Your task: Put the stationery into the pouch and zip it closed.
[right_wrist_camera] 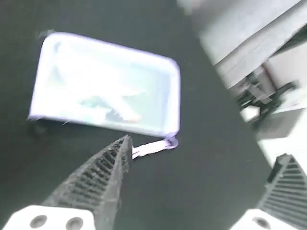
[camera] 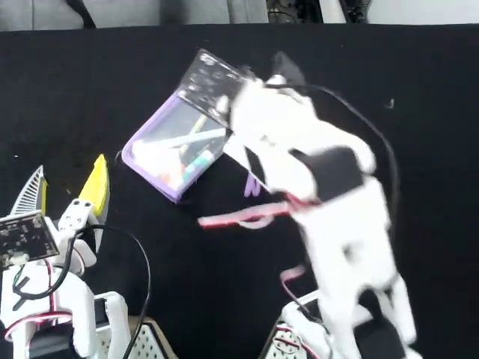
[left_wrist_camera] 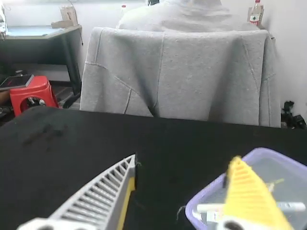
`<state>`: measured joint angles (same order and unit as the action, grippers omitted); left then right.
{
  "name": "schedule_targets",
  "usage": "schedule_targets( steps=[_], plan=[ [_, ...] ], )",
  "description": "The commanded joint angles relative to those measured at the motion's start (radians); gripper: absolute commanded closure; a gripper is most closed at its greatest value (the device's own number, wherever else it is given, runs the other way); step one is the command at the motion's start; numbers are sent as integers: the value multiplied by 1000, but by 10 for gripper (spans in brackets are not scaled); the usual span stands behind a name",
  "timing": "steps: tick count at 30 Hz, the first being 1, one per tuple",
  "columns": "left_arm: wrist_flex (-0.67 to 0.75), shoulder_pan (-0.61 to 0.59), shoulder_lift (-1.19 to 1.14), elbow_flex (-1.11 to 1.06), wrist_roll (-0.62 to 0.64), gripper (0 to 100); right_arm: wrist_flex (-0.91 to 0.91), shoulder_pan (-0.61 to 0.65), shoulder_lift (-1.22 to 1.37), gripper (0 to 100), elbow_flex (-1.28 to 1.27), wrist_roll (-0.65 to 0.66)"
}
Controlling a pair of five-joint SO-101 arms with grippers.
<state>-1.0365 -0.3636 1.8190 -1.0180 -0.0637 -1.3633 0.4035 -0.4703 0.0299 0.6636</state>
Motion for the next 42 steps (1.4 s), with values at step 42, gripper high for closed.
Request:
schedule_targets(
  steps=[42],
  plan=[
    [-365,68,6,-455,8,970,123,-580,-1423,952,-1531,-238]
  ],
)
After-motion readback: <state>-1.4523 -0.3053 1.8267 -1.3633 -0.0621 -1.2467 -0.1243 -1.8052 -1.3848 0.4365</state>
